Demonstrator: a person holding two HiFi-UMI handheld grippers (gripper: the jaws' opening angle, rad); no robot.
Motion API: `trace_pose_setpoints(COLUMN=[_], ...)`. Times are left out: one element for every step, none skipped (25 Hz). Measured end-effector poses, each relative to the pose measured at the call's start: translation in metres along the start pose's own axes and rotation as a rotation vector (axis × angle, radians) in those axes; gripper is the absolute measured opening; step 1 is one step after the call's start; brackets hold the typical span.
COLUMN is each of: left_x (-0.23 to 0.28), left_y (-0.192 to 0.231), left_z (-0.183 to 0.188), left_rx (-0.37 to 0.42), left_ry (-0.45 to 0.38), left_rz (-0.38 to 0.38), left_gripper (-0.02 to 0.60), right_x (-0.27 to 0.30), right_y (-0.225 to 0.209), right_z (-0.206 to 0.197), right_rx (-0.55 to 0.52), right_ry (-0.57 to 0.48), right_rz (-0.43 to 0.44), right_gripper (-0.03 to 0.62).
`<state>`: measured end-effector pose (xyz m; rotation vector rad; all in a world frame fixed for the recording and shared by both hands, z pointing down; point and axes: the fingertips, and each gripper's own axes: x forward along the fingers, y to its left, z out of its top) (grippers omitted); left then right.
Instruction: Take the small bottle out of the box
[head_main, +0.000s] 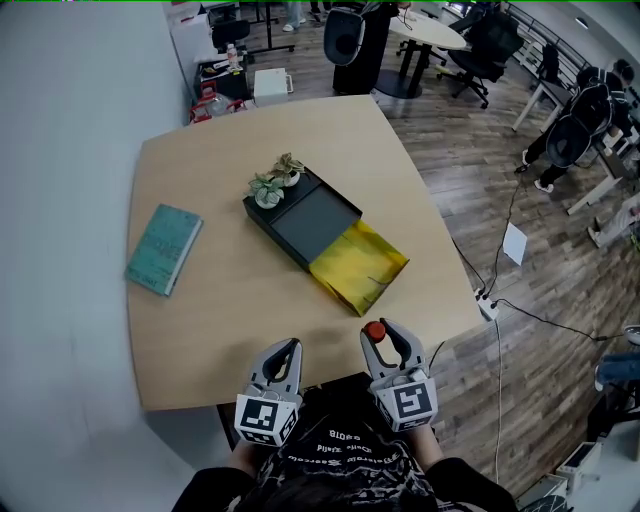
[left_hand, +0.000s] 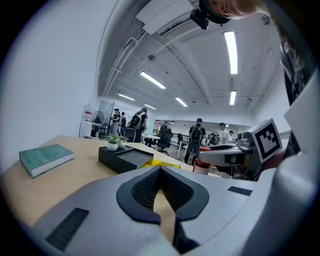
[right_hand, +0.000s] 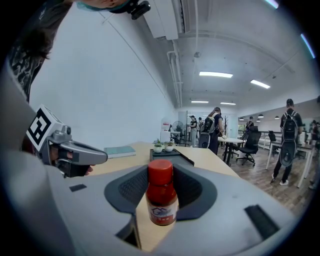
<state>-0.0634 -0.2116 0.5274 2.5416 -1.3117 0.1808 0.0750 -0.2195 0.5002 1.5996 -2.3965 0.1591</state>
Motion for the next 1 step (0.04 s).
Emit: trace_pose_setpoints(left_x=[0.0005], left_y=[0.0006], left_z=[0.0001], left_rx=[0.002], left_ry=[0.0], left_rz=[0.003], left_gripper=[0.003], right_x=[0.0007], right_y=[-0.0004], right_z=[0.0001], right_rx=[0.0], right_ry=[0.0], right_rz=[0.0], right_gripper=[0.155])
